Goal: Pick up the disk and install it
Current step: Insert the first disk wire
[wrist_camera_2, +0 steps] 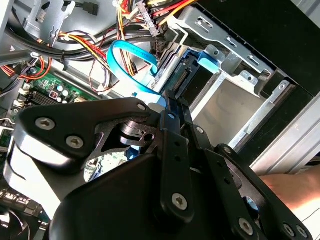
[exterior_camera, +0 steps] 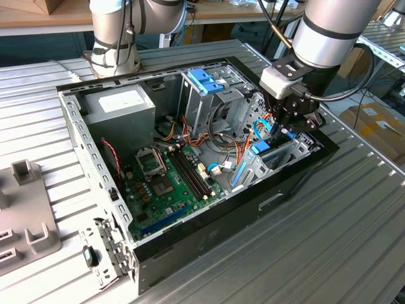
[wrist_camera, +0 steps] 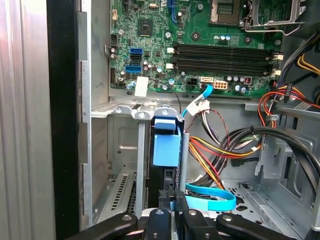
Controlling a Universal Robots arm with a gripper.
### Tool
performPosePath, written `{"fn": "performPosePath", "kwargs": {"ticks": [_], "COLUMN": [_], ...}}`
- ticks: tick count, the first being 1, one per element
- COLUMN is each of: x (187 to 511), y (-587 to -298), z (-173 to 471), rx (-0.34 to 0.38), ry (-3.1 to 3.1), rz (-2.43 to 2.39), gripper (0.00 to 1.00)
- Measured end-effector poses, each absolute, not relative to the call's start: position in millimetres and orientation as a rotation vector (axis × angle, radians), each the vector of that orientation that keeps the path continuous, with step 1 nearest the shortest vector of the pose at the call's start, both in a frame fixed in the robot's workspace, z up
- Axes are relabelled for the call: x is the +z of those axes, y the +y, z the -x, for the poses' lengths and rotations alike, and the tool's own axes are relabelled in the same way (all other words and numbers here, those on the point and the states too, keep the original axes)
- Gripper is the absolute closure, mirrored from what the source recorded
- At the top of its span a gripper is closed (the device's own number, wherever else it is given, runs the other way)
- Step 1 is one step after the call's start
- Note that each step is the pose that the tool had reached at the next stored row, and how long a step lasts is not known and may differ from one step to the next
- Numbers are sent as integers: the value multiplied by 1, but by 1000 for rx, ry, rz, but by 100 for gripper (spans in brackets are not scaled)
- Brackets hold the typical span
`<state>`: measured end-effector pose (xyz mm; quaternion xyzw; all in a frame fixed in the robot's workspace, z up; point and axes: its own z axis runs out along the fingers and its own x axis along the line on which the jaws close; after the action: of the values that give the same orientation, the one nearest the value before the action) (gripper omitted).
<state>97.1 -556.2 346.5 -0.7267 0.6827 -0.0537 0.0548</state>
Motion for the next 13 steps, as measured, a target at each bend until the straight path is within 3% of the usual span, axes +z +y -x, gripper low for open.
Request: {"fn": "performPosePath", "kwargs": {"ticks": [13], "x": [343], "y": [-556], "z": [-97], "rx": [-161], "ry": [2072], "rz": [2206], "gripper": [84]}}
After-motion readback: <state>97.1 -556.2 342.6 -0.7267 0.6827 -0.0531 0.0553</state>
